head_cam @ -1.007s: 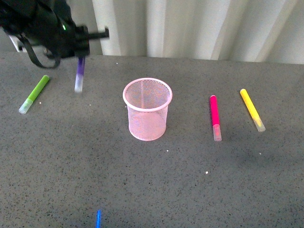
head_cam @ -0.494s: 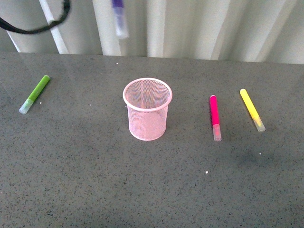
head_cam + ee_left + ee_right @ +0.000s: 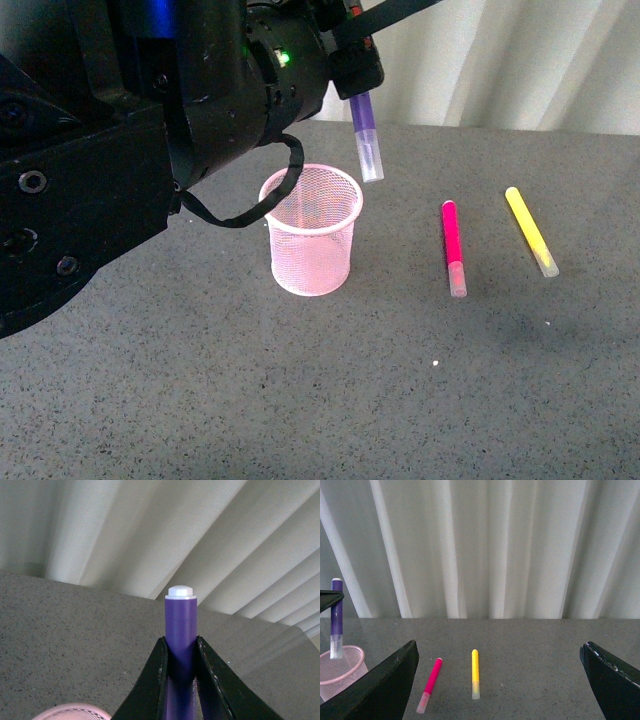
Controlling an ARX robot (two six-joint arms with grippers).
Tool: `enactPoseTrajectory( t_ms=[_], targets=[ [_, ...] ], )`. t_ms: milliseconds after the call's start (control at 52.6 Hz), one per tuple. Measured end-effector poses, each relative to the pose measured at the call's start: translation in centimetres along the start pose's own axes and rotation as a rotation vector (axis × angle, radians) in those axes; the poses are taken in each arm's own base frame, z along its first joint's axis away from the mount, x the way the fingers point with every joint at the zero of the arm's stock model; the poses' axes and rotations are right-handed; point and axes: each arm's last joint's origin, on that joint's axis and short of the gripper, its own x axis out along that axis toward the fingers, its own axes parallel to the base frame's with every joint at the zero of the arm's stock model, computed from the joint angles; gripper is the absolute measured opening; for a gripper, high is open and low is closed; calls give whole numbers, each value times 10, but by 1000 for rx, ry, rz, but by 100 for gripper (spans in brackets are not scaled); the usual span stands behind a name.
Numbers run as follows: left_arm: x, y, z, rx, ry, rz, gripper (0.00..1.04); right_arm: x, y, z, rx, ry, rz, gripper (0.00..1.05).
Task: Insert purple and pink pens into pink cup
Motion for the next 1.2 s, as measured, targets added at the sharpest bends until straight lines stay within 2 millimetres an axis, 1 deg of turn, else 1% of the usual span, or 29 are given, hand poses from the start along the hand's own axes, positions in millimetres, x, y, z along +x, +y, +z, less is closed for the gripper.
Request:
enactPoseTrajectory(
  t_ms=[152,209,323,513,665,893,1197],
  targets=[
    [9,20,4,-9,-22,24,13,0,0,0,0,0,0,98],
    [12,31,5,-11,-30,38,13,0,0,0,0,0,0,98],
    [15,46,7,-13,-40,58,13,0,0,0,0,0,0,98],
    [16,61,13,-18,-78,75,13,0,0,0,0,0,0,98],
    [11,64,9,-29,-75,79,13,0,0,0,0,0,0,98],
    [2,65,-1,-46,-59,94,13,0,0,0,0,0,0,98],
    [2,62,-5,-49,-50,89,13,0,0,0,0,0,0,98]
  ],
)
